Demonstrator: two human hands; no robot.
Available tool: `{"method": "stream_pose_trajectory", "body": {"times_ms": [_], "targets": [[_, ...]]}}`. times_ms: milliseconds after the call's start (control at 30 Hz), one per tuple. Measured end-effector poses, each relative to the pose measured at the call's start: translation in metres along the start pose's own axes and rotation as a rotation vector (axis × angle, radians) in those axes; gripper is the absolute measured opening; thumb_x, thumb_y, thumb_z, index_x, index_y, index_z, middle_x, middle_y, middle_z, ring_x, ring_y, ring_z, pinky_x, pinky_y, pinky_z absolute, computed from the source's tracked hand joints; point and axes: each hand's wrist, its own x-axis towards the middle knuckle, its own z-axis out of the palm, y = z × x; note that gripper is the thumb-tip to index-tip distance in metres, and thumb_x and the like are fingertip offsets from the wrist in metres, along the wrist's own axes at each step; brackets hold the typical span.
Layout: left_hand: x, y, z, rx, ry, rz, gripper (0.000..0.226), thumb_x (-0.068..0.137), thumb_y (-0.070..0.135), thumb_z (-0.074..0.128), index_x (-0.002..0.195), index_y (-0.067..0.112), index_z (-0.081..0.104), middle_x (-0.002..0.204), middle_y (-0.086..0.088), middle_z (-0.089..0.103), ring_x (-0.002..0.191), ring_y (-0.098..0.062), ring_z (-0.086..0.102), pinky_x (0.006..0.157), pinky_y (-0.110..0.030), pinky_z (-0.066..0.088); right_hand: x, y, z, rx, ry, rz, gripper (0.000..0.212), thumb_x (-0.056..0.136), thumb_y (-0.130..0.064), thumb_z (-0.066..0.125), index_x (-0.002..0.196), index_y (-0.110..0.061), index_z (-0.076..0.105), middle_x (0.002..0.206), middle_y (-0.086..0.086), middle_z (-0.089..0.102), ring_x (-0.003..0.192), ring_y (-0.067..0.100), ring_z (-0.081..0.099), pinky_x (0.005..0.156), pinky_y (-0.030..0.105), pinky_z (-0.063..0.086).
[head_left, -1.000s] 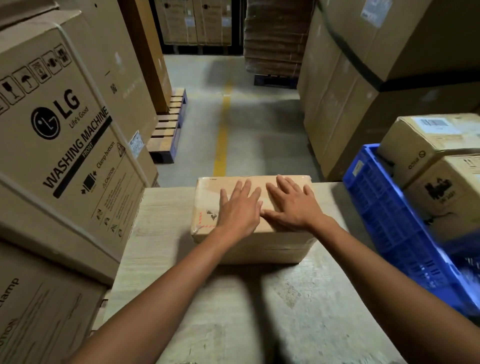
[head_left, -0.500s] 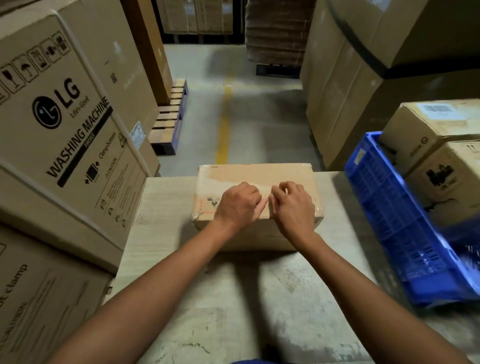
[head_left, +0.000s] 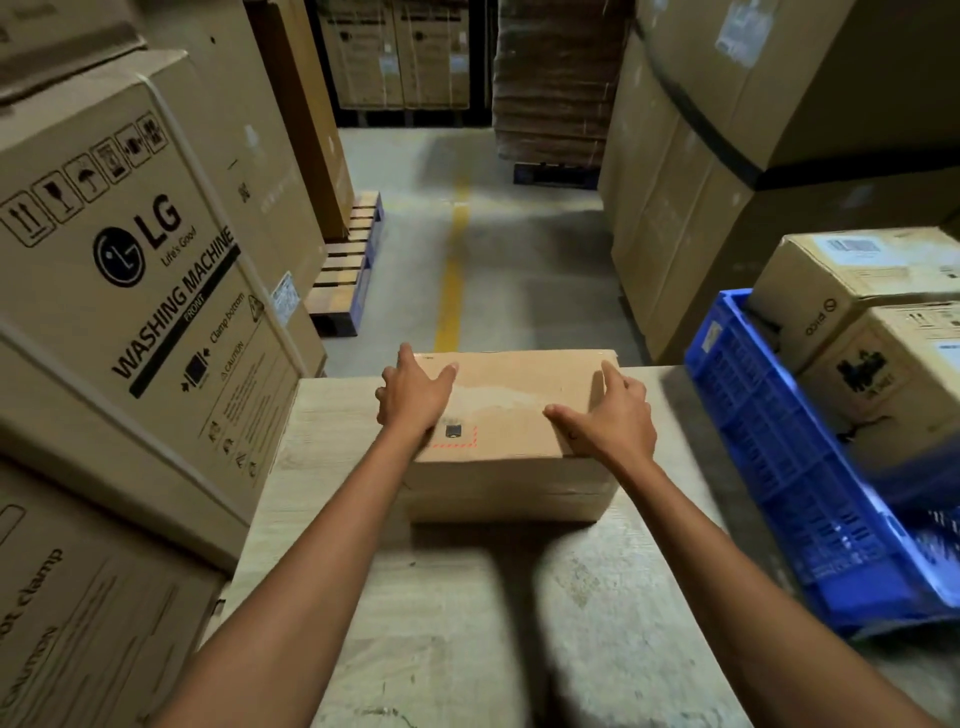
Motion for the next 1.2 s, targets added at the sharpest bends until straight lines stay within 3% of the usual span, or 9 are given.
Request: {"method": "stream_pose_trajectory", "body": {"times_ms": [200, 367, 467, 700, 867, 933, 1033, 1100, 1200], "targets": [[-0.023, -0.014, -0.001, -0.116, 0.125, 0.117, 0.059, 0.096, 0.055, 0.051, 0.149, 0.03, 0.04, 0.144, -0.012, 0.035, 0.132, -0.031, 0.038, 0.099, -0.039, 0.039, -0.009, 0.005, -0.011, 0.251, 0.128, 0.011, 0.09, 0.079, -0.065, 0.072, 0.155, -0.032, 0.035, 0.138, 0.01, 0.039, 0.125, 0.03, 0.049, 0.101, 0.041, 0.045], [-0.036, -0.035, 0.003, -0.37, 0.302, 0.256, 0.033, 0.099, 0.038, 0.05, 0.127, 0.024, 0.057, 0.125, -0.005, 0.037, 0.118, -0.024, 0.047, 0.095, -0.031, 0.043, -0.014, 0.001, -0.011, 0.29, 0.216, 0.017, 0.086, 0.087, -0.069, 0.059, 0.158, -0.041, 0.02, 0.124, 0.007, 0.035, 0.108, 0.022, 0.045, 0.096, 0.037, 0.044], [-0.046, -0.062, 0.018, -0.446, 0.401, 0.311, 0.022, 0.094, 0.033, 0.048, 0.108, 0.019, 0.058, 0.116, -0.001, 0.037, 0.106, -0.021, 0.052, 0.089, -0.03, 0.047, -0.028, 0.011, 0.007, 0.316, 0.203, 0.035, 0.07, 0.089, -0.071, 0.053, 0.146, -0.035, 0.037, 0.117, 0.003, 0.035, 0.103, 0.026, 0.054, 0.088, 0.033, 0.045], [-0.076, -0.126, 0.053, -0.358, 0.418, 0.276, 0.013, 0.085, 0.024, 0.059, 0.095, 0.019, 0.052, 0.114, 0.001, 0.036, 0.1, -0.024, 0.052, 0.081, -0.05, 0.055, -0.071, 0.053, 0.056, 0.308, 0.185, 0.129, 0.061, 0.086, -0.058, 0.067, 0.127, -0.022, 0.039, 0.121, 0.006, 0.04, 0.085, 0.026, 0.06, 0.08, 0.036, 0.05], [-0.096, -0.136, 0.065, -0.182, 0.367, 0.242, 0.018, 0.088, 0.012, 0.065, 0.102, 0.009, 0.056, 0.115, -0.001, 0.03, 0.105, -0.022, 0.042, 0.087, -0.047, 0.051, -0.085, 0.071, 0.069, 0.177, 0.148, 0.128, 0.055, 0.088, -0.052, 0.065, 0.126, -0.021, 0.042, 0.12, 0.007, 0.044, 0.1, 0.033, 0.058, 0.082, 0.041, 0.049], [-0.097, -0.134, 0.065, 0.02, 0.369, 0.252, 0.014, 0.089, 0.013, 0.064, 0.102, 0.011, 0.059, 0.119, -0.008, 0.035, 0.109, -0.028, 0.04, 0.088, -0.049, 0.047, -0.087, 0.072, 0.074, 0.0, 0.188, 0.06, 0.048, 0.092, -0.049, 0.06, 0.127, -0.018, 0.047, 0.127, 0.013, 0.047, 0.115, 0.036, 0.053, 0.097, 0.052, 0.042], [-0.09, -0.129, 0.063, 0.324, 0.375, 0.473, 0.008, 0.084, 0.006, 0.063, 0.09, 0.01, 0.065, 0.12, -0.018, 0.05, 0.115, -0.036, 0.043, 0.094, -0.054, 0.042, -0.083, 0.064, 0.082, -0.23, 0.213, -0.178, 0.028, 0.095, -0.034, 0.058, 0.115, -0.015, 0.056, 0.141, 0.016, 0.044, 0.139, 0.036, 0.038, 0.112, 0.064, 0.022], [-0.085, -0.124, 0.061, 0.344, 0.317, 0.626, 0.007, 0.082, 0.008, 0.062, 0.088, 0.009, 0.065, 0.112, -0.016, 0.057, 0.108, -0.034, 0.05, 0.089, -0.048, 0.045, -0.081, 0.051, 0.088, -0.259, 0.161, -0.433, 0.023, 0.094, -0.03, 0.056, 0.108, -0.011, 0.059, 0.139, 0.017, 0.048, 0.137, 0.039, 0.042, 0.109, 0.058, 0.032], [-0.086, -0.121, 0.064, 0.363, 0.268, 0.722, 0.017, 0.086, 0.018, 0.056, 0.097, 0.01, 0.066, 0.109, -0.012, 0.061, 0.101, -0.031, 0.055, 0.087, -0.045, 0.046, -0.087, 0.028, 0.103, -0.158, 0.085, -0.694, 0.022, 0.094, -0.026, 0.053, 0.1, -0.008, 0.063, 0.12, 0.015, 0.058, 0.112, 0.038, 0.057, 0.092, 0.049, 0.047]]}}
